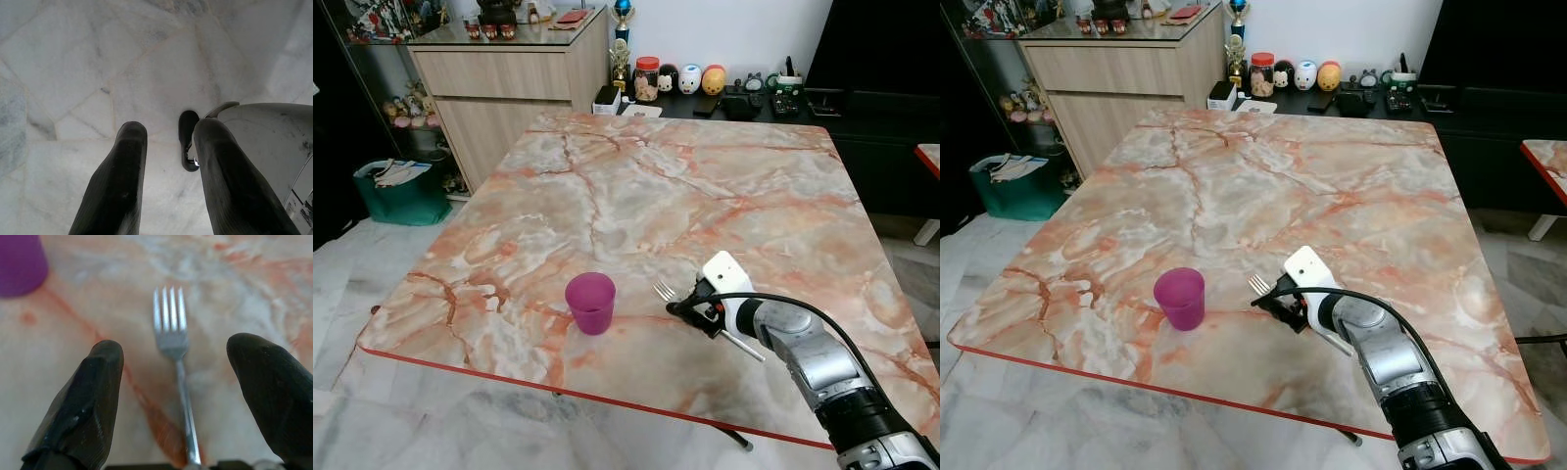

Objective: Setting the table

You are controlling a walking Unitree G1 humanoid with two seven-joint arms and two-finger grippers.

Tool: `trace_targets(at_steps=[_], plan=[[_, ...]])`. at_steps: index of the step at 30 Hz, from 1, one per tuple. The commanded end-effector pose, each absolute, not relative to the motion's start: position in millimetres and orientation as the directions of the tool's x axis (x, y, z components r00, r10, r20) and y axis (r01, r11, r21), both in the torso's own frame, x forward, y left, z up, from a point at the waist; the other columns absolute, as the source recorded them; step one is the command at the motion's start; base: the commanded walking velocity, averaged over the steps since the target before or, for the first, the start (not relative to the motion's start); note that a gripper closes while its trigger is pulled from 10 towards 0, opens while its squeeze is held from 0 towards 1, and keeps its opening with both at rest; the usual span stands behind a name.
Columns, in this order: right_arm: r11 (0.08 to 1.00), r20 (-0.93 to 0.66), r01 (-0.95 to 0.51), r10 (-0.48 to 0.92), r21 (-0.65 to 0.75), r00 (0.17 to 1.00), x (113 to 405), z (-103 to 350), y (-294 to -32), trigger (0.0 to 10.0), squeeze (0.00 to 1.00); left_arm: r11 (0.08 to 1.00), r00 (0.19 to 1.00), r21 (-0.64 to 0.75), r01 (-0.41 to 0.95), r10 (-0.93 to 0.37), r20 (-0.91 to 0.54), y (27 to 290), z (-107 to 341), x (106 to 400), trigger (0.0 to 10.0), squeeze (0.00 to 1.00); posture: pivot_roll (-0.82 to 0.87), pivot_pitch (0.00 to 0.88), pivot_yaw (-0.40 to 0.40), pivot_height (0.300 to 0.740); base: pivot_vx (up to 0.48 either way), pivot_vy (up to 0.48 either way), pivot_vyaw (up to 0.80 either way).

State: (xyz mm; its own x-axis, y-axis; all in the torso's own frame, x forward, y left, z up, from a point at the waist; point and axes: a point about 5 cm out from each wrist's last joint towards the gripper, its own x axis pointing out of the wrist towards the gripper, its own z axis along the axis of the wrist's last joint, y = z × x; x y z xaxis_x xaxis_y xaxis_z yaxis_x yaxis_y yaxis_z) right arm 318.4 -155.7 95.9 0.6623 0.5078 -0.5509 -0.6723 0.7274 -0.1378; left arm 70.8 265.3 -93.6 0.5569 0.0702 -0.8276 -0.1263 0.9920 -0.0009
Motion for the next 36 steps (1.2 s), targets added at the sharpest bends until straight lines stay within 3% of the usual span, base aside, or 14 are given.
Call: trace_targets(at_steps=[1,9,26,28,29,32,33,36], plan=[[0.713,-0.56,-0.688,0.516,-0.139,0.648,315.7,96.1,-155.6,10.0,0.0,0.992,0.536,-0.004,-0.127,0.066,-0.841,267.2,-94.4,65.8,10.0,0.0,-0.07,0.0,0.046,0.74,0.0,0.0,0.0],[0.72,-0.598,-0.672,0.467,-0.171,0.652,312.1,97.9,-177.0,10.0,0.0,0.992,0.535,-0.002,-0.127,0.067,-0.842,267.4,-94.4,65.7,10.0,0.0,-0.08,0.0,0.049,0.74,0.0,0.0,0.0],[0.747,-0.598,-0.652,0.467,-0.127,0.652,308.4,85.6,-176.9,10.0,0.0,0.993,0.534,0.001,-0.12,0.066,-0.843,267.5,-94.4,64.0,10.0,0.0,-0.08,0.0,0.055,0.74,0.0,0.0,0.0],[0.751,-0.597,-0.648,0.465,-0.124,0.654,308.6,83.9,-176.7,8.0,0.0,0.993,0.533,0.002,-0.12,0.067,-0.843,267.7,-94.5,63.6,10.0,0.0,-0.08,0.0,0.055,0.74,0.0,0.0,0.0],[0.753,-0.597,-0.647,0.465,-0.122,0.654,308.6,83.8,-176.6,6.2,0.0,0.993,0.533,0.002,-0.12,0.067,-0.844,267.7,-94.5,63.6,10.0,0.0,-0.08,0.0,0.055,0.74,0.0,0.0,0.0],[0.753,-0.596,-0.647,0.465,-0.122,0.654,308.6,83.8,-176.6,6.2,0.0,0.993,0.533,0.003,-0.12,0.066,-0.844,267.7,-94.5,63.6,10.0,0.0,-0.08,0.0,0.055,0.74,0.0,0.0,0.0],[0.754,-0.597,-0.645,0.462,-0.125,0.656,309.0,83.3,-176.6,0.0,0.0,0.993,0.533,0.002,-0.119,0.066,-0.844,267.8,-94.4,63.6,10.0,0.0,-0.08,0.0,0.057,0.74,0.0,0.0,0.0],[0.755,-0.597,-0.643,0.459,-0.128,0.658,309.9,82.6,-176.0,0.0,0.0,0.993,0.533,0.002,-0.118,0.065,-0.844,267.9,-94.4,63.5,10.0,0.0,-0.08,0.0,0.058,0.74,0.0,0.0,0.0]])
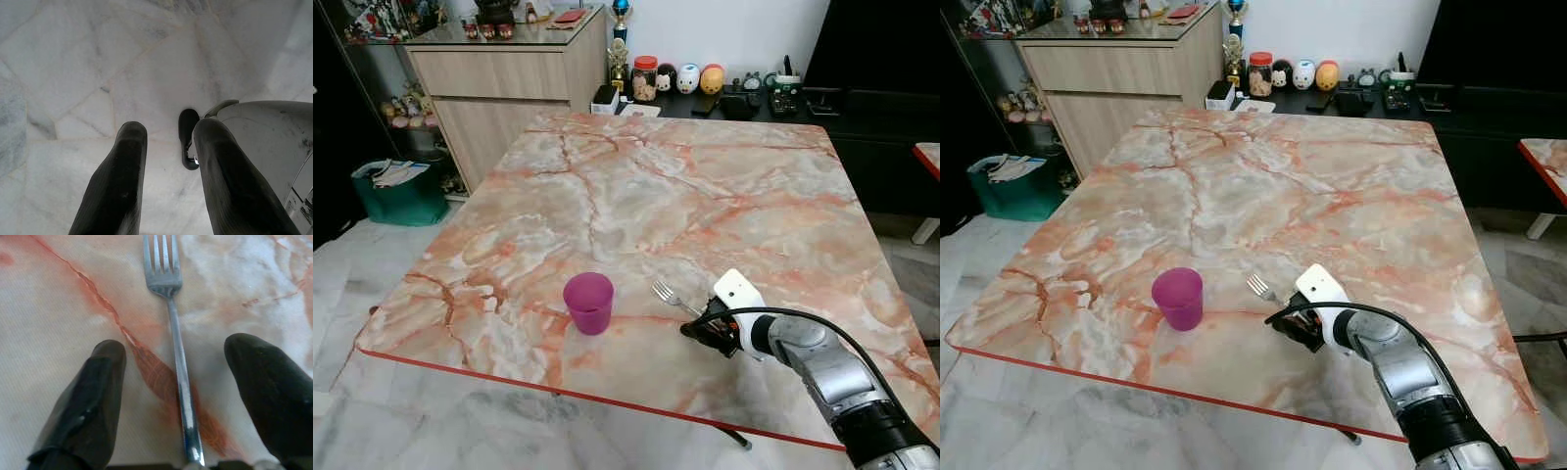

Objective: Setting the table

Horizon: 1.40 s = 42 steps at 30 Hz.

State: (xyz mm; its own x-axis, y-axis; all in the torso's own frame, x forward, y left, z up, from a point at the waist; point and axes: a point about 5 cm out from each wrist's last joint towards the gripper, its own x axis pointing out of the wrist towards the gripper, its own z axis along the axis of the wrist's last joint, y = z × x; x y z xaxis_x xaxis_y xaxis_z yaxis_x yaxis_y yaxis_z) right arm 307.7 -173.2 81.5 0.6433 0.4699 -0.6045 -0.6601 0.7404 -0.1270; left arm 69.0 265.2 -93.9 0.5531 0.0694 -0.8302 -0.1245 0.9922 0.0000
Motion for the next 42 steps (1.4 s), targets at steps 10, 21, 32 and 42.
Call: trace_targets(at_steps=[10,21,32,42], plan=[[0.775,-0.592,-0.617,0.434,-0.139,0.679,317.3,82.4,-175.5,10.0,0.0,0.993,0.534,0.002,-0.121,0.067,-0.843,268.1,-94.3,64.2,10.0,0.0,-0.07,0.0,0.056,0.74,0.0,0.0,0.0],[0.826,-0.554,-0.557,0.424,-0.088,0.716,329.2,84.4,-174.9,10.0,0.0,0.992,0.534,0.001,-0.126,0.069,-0.842,267.9,-94.3,64.5,10.0,0.0,-0.07,0.0,0.055,0.74,0.0,0.0,0.0],[0.812,-0.536,-0.581,0.471,-0.045,0.701,332.3,85.1,-168.3,10.0,0.0,0.991,0.534,0.0,-0.131,0.071,-0.843,268.3,-94.3,64.5,10.0,0.0,-0.06,0.0,0.053,0.74,0.0,0.0,0.0],[0.767,-0.559,-0.641,0.528,-0.01,0.64,320.1,76.7,-168.0,10.0,0.0,0.991,0.535,0.0,-0.132,0.071,-0.842,268.2,-94.2,65.1,10.0,0.0,-0.06,0.0,0.053,0.74,0.0,0.0,0.0]])
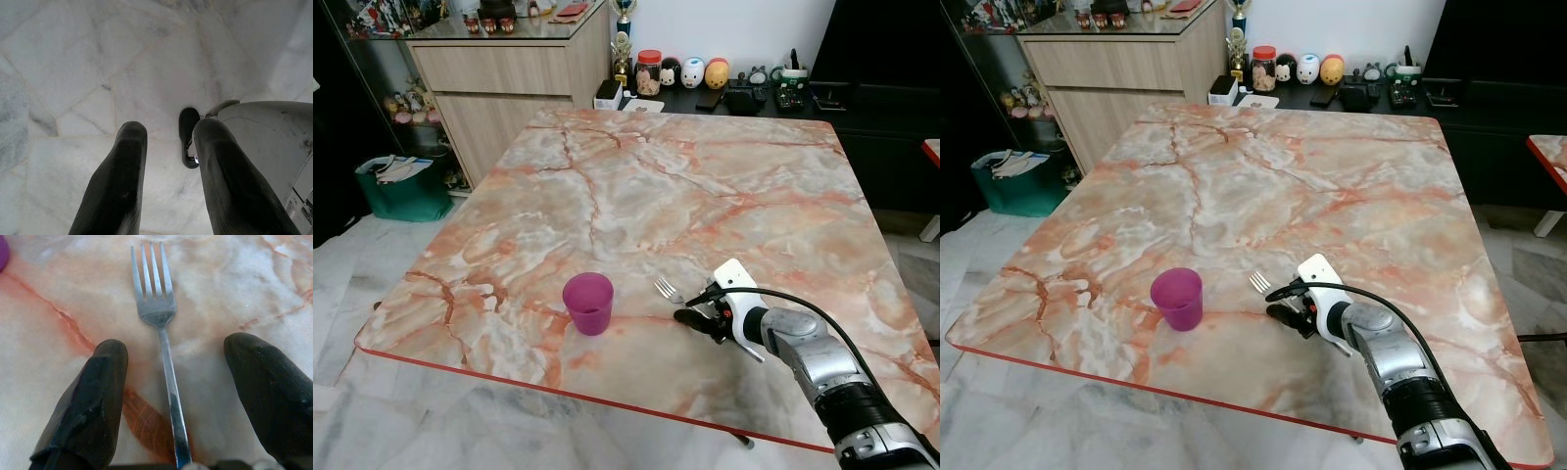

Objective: Setting the table

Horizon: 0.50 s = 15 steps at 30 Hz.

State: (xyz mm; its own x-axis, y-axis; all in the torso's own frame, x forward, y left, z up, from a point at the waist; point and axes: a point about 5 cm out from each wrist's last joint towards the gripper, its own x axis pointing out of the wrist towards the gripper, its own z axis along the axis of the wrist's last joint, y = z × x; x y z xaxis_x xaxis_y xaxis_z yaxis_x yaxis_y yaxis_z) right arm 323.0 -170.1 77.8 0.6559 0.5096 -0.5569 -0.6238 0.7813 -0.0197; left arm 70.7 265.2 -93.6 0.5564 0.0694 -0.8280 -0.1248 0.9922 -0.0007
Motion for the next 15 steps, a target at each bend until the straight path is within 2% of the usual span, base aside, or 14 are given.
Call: trace_targets(at_steps=[1,5,6,7,8,15], plan=[[0.765,-0.559,-0.644,0.53,-0.01,0.638,319.8,76.8,-168.0,10.0,0.0,0.991,0.535,0.0,-0.132,0.071,-0.842,268.2,-94.2,65.2,10.0,0.0,-0.06,0.0,0.053,0.74,0.0,0.0,0.0],[0.767,-0.561,-0.641,0.524,-0.016,0.641,320.3,77.3,-169.7,10.0,0.0,0.991,0.535,0.0,-0.132,0.071,-0.842,268.3,-94.2,65.3,10.0,0.0,-0.06,0.0,0.053,0.74,0.0,0.0,0.0],[0.768,-0.564,-0.64,0.519,-0.022,0.642,320.6,77.2,-170.5,7.9,0.0,0.991,0.536,0.0,-0.131,0.071,-0.841,268.4,-94.1,65.3,10.0,0.0,-0.06,0.0,0.053,0.74,0.0,0.0,0.0],[0.767,-0.565,-0.641,0.519,-0.023,0.642,320.6,77.2,-170.6,7.9,0.0,0.991,0.536,0.001,-0.132,0.072,-0.841,268.4,-94.1,65.4,10.0,0.0,-0.06,0.0,0.053,0.74,0.0,0.0,0.0],[0.767,-0.564,-0.641,0.52,-0.022,0.642,320.6,77.2,-170.5,0.0,0.0,0.991,0.536,0.001,-0.133,0.072,-0.841,268.4,-94.1,65.3,10.0,0.0,-0.06,0.0,0.053,0.74,0.0,0.0,0.0],[0.764,-0.569,-0.645,0.519,-0.026,0.638,319.8,76.2,-170.0,0.0,0.0,0.991,0.536,0.0,-0.134,0.072,-0.841,268.4,-94.2,65.2,10.0,0.0,-0.06,0.0,0.053,0.74,0.0,0.0,0.0]])
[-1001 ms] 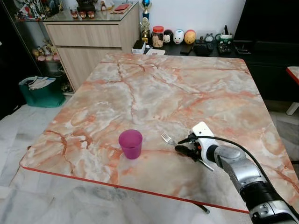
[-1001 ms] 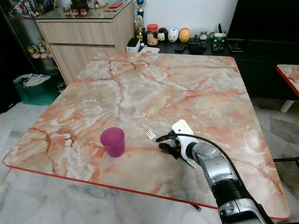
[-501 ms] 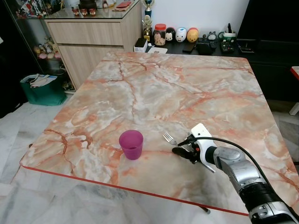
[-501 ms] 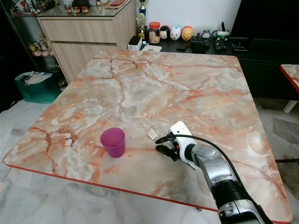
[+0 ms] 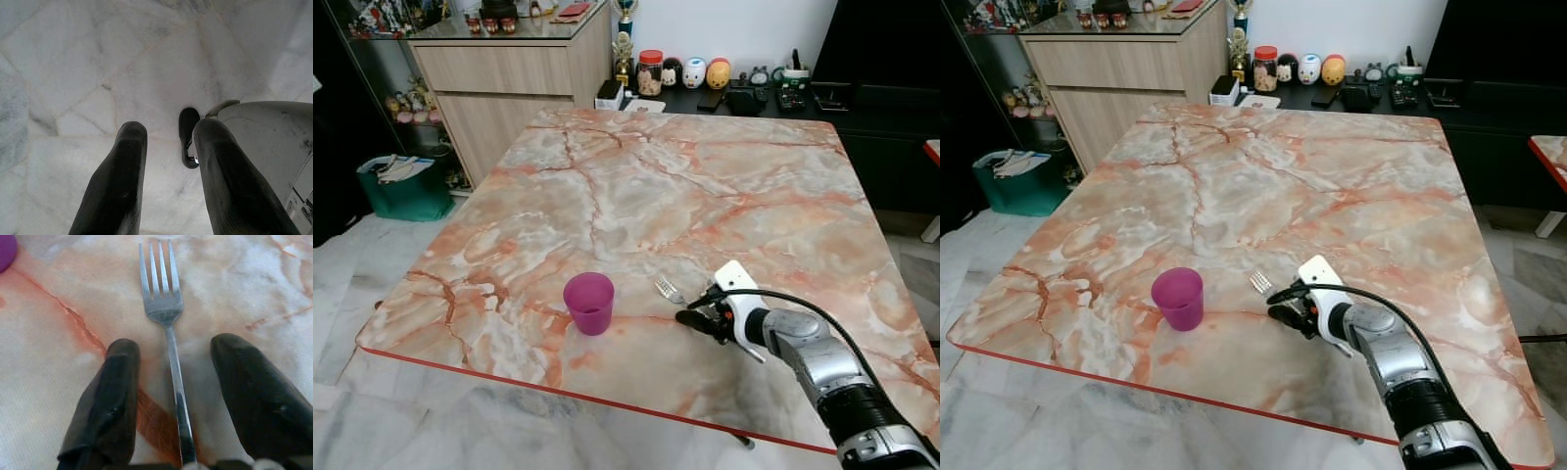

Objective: Setting the table

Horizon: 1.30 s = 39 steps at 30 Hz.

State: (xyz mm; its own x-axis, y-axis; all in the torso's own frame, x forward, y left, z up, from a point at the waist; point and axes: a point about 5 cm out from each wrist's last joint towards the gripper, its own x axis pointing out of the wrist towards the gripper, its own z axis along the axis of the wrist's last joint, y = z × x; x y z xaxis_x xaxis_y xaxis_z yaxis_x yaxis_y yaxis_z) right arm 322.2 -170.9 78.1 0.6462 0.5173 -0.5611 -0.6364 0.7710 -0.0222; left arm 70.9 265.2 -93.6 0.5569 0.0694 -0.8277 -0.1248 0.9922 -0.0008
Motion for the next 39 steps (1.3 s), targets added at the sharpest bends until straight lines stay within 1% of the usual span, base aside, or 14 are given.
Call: trace_targets(at_steps=[1,28,39], plan=[[0.764,-0.569,-0.645,0.519,-0.027,0.638,319.8,76.2,-170.2,0.0,0.0,0.991,0.536,0.0,-0.133,0.072,-0.841,268.3,-94.2,65.2,10.0,0.0,-0.06,0.0,0.053,0.74,0.0,0.0,0.0],[0.765,-0.572,-0.642,0.51,-0.038,0.642,320.8,76.0,-171.7,0.0,0.0,0.991,0.537,0.002,-0.134,0.074,-0.84,268.3,-94.1,65.2,10.0,0.0,-0.06,0.0,0.051,0.74,0.0,0.0,0.0],[0.776,-0.562,-0.629,0.499,-0.049,0.659,321.9,75.9,-170.0,0.0,0.0,0.991,0.537,0.005,-0.134,0.077,-0.84,268.6,-94.0,65.5,10.0,0.0,-0.06,0.0,0.053,0.74,0.0,0.0,0.0]])
